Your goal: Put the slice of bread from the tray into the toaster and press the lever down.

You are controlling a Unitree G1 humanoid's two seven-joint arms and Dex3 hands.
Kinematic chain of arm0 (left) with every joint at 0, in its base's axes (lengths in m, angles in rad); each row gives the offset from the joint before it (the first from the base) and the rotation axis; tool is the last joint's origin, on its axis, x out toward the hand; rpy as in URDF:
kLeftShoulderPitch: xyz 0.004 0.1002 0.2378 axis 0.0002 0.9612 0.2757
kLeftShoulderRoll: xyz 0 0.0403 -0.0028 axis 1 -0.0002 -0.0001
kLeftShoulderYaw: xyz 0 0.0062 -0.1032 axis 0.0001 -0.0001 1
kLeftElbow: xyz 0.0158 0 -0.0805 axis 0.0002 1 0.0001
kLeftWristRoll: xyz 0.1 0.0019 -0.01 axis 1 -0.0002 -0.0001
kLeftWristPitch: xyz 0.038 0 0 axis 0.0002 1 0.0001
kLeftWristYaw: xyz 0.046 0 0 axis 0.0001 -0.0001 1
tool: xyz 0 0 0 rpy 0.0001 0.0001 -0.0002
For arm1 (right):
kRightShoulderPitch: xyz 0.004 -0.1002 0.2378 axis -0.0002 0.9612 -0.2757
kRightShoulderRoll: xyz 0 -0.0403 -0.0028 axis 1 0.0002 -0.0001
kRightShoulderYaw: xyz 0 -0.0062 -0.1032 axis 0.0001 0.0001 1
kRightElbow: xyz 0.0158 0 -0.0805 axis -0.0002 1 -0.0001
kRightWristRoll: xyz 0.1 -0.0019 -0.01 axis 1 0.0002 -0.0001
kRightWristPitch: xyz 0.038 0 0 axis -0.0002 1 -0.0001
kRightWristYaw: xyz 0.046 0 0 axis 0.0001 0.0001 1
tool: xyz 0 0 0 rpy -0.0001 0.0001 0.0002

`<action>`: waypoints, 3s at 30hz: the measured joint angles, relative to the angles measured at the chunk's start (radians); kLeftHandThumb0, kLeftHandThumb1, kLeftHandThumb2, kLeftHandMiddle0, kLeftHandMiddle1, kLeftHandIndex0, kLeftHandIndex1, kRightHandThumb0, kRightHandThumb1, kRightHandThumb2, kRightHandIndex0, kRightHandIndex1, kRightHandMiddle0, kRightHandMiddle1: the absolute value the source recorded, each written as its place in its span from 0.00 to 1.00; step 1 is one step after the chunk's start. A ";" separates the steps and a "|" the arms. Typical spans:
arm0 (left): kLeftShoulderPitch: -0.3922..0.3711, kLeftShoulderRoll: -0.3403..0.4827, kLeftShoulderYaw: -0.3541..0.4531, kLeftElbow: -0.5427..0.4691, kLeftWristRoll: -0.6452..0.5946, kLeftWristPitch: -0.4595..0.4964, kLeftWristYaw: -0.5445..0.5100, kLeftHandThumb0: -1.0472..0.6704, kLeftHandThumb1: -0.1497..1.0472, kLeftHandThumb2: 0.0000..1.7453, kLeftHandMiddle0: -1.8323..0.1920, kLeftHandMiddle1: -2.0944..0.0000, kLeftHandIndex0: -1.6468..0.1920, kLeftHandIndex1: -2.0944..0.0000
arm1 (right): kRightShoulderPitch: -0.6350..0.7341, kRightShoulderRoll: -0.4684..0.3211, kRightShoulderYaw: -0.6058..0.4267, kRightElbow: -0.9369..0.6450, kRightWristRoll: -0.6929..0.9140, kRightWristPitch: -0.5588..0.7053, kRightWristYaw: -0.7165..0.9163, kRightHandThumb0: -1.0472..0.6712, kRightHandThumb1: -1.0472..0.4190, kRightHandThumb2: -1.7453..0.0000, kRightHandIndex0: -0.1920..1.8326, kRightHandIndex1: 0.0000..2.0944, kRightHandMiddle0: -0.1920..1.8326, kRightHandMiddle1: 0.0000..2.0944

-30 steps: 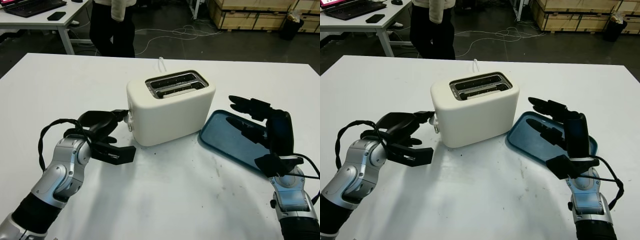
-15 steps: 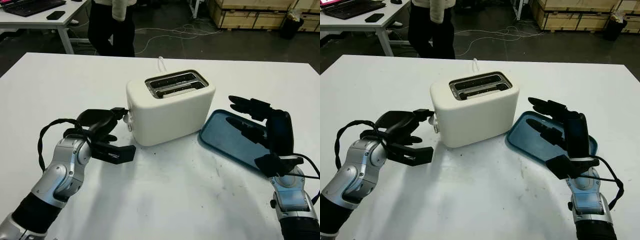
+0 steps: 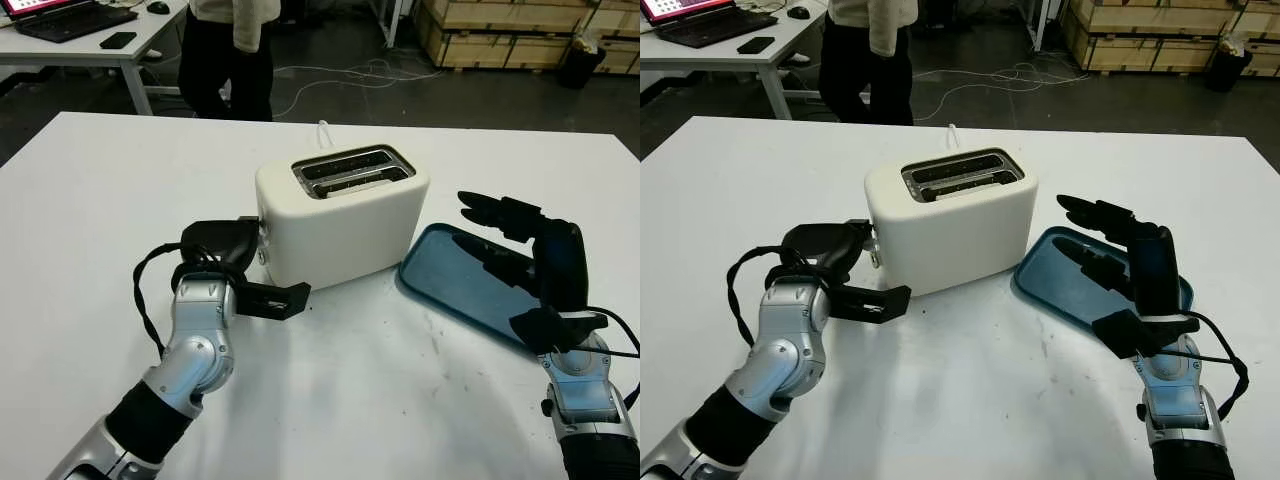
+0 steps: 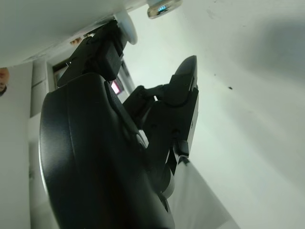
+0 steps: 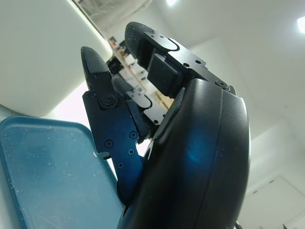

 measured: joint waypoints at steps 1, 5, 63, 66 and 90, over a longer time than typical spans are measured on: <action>0.001 0.000 -0.002 0.000 0.005 0.000 0.000 0.57 0.86 0.00 0.39 0.65 0.32 0.99 | 0.000 0.000 0.000 0.000 0.000 0.000 0.000 0.42 0.15 1.00 0.62 0.00 0.57 0.00; 0.004 -0.006 -0.005 0.007 0.010 0.000 -0.001 0.58 0.89 0.02 0.41 0.57 0.32 0.99 | 0.000 0.000 0.000 0.000 0.000 0.000 0.000 0.43 0.15 1.00 0.62 0.00 0.57 0.00; 0.111 0.064 0.274 -0.031 -0.403 -0.313 0.530 0.47 0.76 0.00 0.65 0.42 0.43 1.00 | 0.000 0.002 0.003 0.010 0.001 -0.007 0.003 0.46 0.16 1.00 0.62 0.00 0.56 0.00; 0.112 0.082 0.310 -0.068 -0.413 -0.341 0.527 0.48 0.77 0.00 0.66 0.44 0.44 1.00 | 0.000 0.002 0.003 0.010 0.001 -0.007 0.008 0.47 0.16 1.00 0.61 0.00 0.56 0.00; 0.211 0.183 0.454 -0.128 -0.516 -0.651 0.536 0.61 0.61 0.00 0.66 0.35 0.39 0.96 | -0.001 0.002 0.004 0.028 0.003 -0.015 0.023 0.45 0.16 1.00 0.62 0.00 0.56 0.00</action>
